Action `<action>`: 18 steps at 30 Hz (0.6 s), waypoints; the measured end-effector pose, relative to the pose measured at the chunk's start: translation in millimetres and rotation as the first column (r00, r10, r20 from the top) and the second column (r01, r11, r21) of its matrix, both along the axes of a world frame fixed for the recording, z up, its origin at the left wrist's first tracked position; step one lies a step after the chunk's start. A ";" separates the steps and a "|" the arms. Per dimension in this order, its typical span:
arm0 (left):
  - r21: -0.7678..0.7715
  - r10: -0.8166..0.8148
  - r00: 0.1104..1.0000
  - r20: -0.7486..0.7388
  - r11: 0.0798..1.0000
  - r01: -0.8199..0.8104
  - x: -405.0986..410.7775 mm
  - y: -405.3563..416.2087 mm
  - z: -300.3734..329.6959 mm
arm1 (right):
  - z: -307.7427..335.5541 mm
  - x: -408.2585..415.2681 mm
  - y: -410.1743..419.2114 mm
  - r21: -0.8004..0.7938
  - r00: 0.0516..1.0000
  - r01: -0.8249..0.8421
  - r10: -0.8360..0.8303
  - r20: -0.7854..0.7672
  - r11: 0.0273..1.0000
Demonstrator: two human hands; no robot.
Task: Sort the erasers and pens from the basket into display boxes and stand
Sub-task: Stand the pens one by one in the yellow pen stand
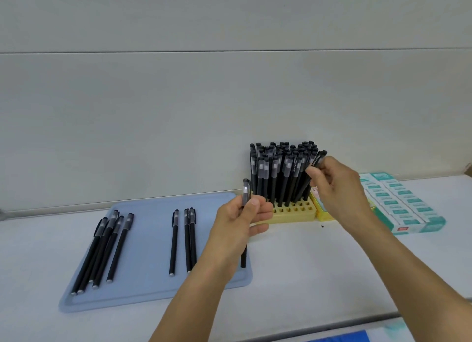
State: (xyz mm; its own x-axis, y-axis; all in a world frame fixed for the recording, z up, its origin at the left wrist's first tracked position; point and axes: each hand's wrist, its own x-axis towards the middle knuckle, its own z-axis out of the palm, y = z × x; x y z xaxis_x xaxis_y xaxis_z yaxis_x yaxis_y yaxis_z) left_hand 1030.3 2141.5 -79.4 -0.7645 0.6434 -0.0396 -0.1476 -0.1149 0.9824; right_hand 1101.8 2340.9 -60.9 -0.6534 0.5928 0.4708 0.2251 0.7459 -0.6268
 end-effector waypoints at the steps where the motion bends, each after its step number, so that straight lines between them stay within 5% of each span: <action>1: -0.001 0.003 1.000 0.000 1.000 -0.003 -0.7 -0.9 -0.2 | -1.4 -1.5 0.8 0.005 1.000 -0.001 0.001 0.012 1.000; 10: 0.005 0.016 0.999 0.040 1.000 -0.017 -0.5 -4.4 0.0 | -4.5 -9.3 -0.5 0.004 0.966 0.048 -0.047 0.254 0.999; 13: 0.043 0.007 0.997 0.075 0.999 -0.010 -0.4 -3.1 1.3 | -0.8 6.3 -20.2 -0.026 0.981 0.139 -0.134 0.143 0.990; 15: 0.078 -0.009 0.995 0.101 0.997 0.002 2.4 1.7 2.1 | 1.7 13.4 -45.0 -0.169 0.997 -0.070 0.074 0.016 0.983; 18: 0.127 -0.065 0.993 0.095 0.991 0.052 11.5 11.5 4.6 | -2.9 15.4 -80.5 -0.326 0.892 -0.417 0.451 0.031 0.848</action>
